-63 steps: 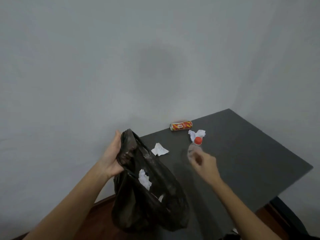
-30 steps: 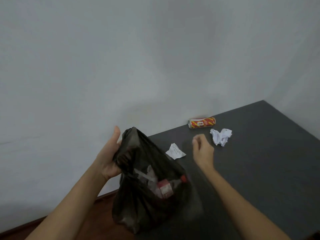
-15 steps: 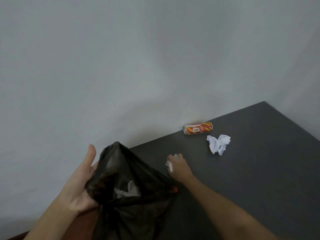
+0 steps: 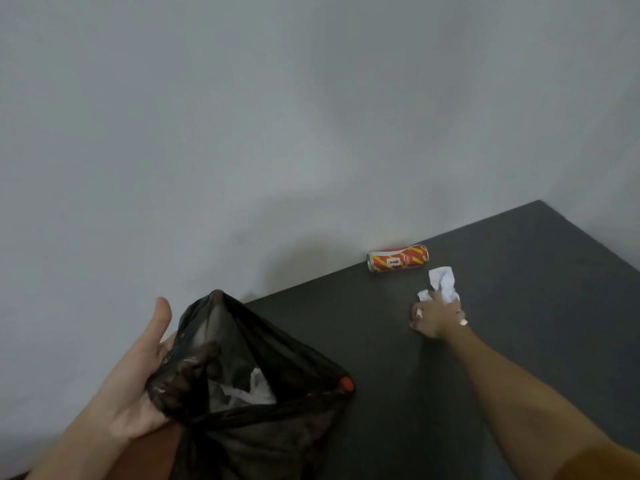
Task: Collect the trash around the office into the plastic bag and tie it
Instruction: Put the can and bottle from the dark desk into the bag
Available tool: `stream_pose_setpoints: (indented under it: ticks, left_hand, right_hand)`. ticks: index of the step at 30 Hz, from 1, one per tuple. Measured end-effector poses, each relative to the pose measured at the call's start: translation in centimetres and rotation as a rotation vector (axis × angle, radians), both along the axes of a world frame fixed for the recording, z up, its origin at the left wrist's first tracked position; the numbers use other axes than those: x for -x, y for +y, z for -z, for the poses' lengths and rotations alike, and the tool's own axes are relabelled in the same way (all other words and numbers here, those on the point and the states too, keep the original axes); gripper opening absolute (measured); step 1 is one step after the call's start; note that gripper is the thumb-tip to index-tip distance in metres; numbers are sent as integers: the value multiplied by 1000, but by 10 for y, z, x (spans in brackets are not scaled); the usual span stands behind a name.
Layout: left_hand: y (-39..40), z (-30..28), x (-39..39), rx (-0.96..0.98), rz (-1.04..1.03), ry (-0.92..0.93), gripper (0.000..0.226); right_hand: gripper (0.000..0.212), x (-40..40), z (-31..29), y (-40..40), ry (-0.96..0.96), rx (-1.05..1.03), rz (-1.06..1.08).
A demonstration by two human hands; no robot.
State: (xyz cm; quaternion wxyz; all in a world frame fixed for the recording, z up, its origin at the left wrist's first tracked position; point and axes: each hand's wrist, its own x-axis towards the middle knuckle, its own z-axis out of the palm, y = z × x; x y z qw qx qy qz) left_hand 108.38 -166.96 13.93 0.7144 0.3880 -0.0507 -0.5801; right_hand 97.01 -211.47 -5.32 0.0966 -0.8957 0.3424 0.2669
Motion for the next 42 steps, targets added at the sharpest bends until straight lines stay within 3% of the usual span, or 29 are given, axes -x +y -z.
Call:
stream_pose_setpoints:
  ticks: [2,5,6,8,10,12,15,16,18,20,21,23,24,25,27,28,29,30,32,33,35,37,38,39,42]
  left_hand:
    - [-6,-2,-6,72,37,28,92]
    - [-15,6,-9,142,74,32,92]
    - [-20,5,-9,156,55,18,90]
    - [-28,3,-9,50,-3,64,81]
    - [-10,-4,-2,9,-76,114,74]
    - [-13,-10,2,38,-87,89,72]
    - [-19,-12,11,-162,-285,61,73]
    - [-18,-11,13,-185,-304,82,70]
    - [-15,-18,19,-178,-306,59,73]
    - [-10,-25,20,-173,-292,19,76]
    - [-8,-27,19,-177,-300,9,73]
    - [6,-37,18,-145,-314,9,77]
    - [4,-38,18,-156,-305,19,80]
    - [15,-41,22,-154,-297,3,82]
    - [14,-38,23,-134,-260,-25,81]
    - [12,-38,25,-145,-256,-30,82]
    - [17,-42,32,-123,-241,-32,82]
    - [17,-46,36,-96,-226,-42,84]
    - [22,-57,42,-59,-185,-39,89]
    - [24,-62,43,-44,-159,-50,91]
    - [29,-74,44,48,-57,-66,92]
    - [33,-71,45,164,-7,-98,87]
    - [39,-72,46,187,3,-119,85]
    - [42,-72,46,194,14,-120,83]
    - [48,-72,39,188,41,-162,83]
  right_hand:
    - [41,-2,6,11,-38,-13,17]
    - [14,11,-6,33,-332,-219,78]
    - [15,16,-23,48,-565,-416,237]
    - [15,21,-51,78,-936,-1009,578]
    - [33,16,-75,135,-933,-1561,556]
    - [22,8,-99,201,-741,-1780,340]
    - [23,-10,-101,297,-469,-1465,52]
    - [30,-13,-91,317,-408,-1283,-176]
    - [35,-5,-91,333,-473,-933,-440]
    - [36,6,-113,327,-652,-933,-276]
    - [34,16,-120,317,-767,-942,-81]
    - [33,28,-115,303,-951,-576,220]
    - [45,33,-104,293,-870,-411,334]
    - [66,35,-97,294,-714,-371,428]
    - [111,33,-63,287,-465,-648,675]
    - [122,29,-48,285,-447,-839,816]
    - [116,33,-42,291,-471,-998,972]
    - [95,31,-35,289,-522,-1134,1107]
    - [49,28,-33,281,-721,-1171,1235]
    - [43,22,-36,274,-815,-1110,1209]
    - [62,6,-51,259,-922,-1059,992]
    - [86,-11,-63,250,-801,-1001,716]
    - [87,-20,-65,250,-723,-948,619]
    - [76,-26,-61,247,-663,-910,576]
    - [8,-30,-68,237,-570,-824,563]
